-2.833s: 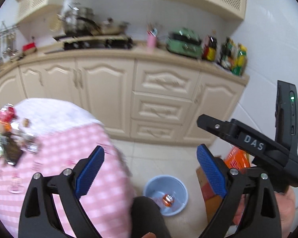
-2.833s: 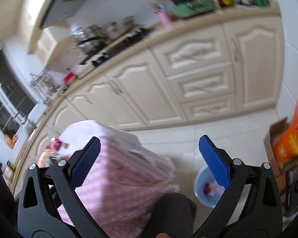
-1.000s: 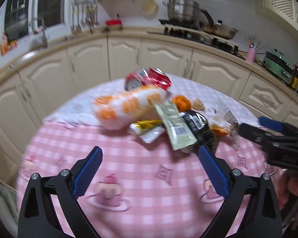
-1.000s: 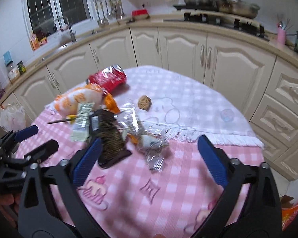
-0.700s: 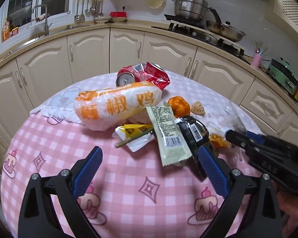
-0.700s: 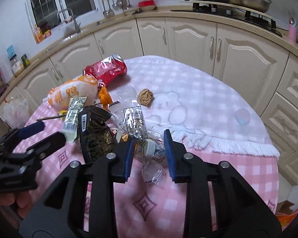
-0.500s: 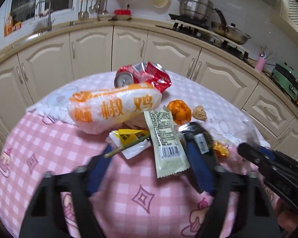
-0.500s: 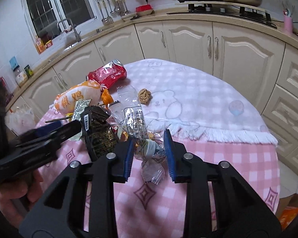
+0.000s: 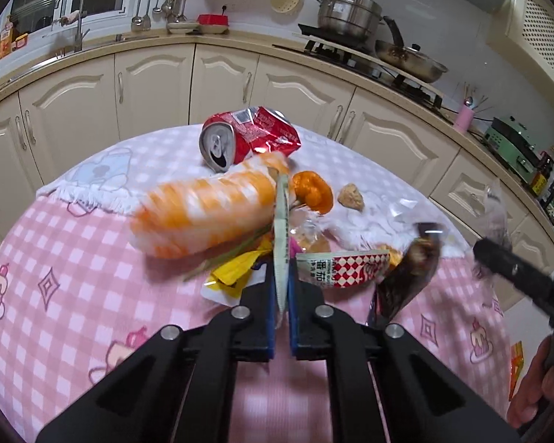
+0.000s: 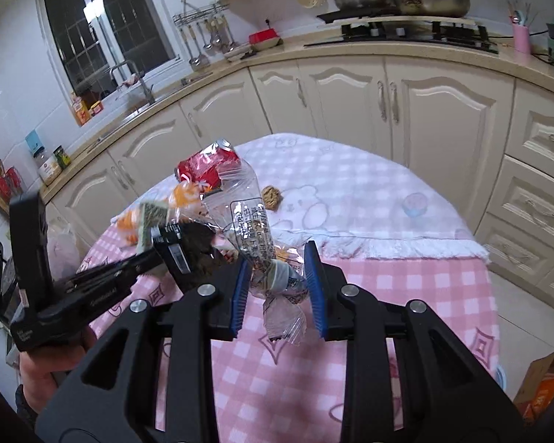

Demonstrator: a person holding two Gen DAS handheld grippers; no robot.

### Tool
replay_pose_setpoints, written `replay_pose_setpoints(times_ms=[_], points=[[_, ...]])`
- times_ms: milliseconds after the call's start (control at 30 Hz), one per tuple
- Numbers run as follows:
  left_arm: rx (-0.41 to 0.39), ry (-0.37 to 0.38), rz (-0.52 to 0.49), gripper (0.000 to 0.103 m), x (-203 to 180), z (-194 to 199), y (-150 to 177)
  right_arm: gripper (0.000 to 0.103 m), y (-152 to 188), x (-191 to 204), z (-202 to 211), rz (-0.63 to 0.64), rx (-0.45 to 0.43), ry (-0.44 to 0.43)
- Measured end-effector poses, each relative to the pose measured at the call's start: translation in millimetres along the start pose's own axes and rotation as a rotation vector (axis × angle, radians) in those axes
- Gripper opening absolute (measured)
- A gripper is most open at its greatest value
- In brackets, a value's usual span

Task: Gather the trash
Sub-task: 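Grasp the white snack strip with left tool while right tool grasps plastic bottle, then carry strip and bottle to the blue bin and release both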

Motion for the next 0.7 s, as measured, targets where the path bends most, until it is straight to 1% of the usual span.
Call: replay_pose_setpoints(times_ms=[200,433,533,700], points=[[-0.011,0.039,-0.008,0.005,3,26,16,0.029,-7,-2,26,-0.033,-0.056,0.03],[-0.028,0.053,-0.016,0.005,14,54,30,0.028,-3,17,45,-0.012,-0.069,0.016],[-0.041,0.059,-0.037,0.005,9,70,35,0.028,0,18,54,-0.027,-0.074,0.003],[-0.1,0.087,-0.079,0.004,-16,102,29,0.028,2,14,76,-0.035,-0.099,0.0]])
Point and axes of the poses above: each gripper's, at about its wrist camera, not at the fingertips, and z roughly against the way its jaws point, x to its left, y to its underside, the point moved 10 cm from there along -z, roughly the way its jaws point, and after that the axes turned 3 degrees about y, right-handed, at the moved point
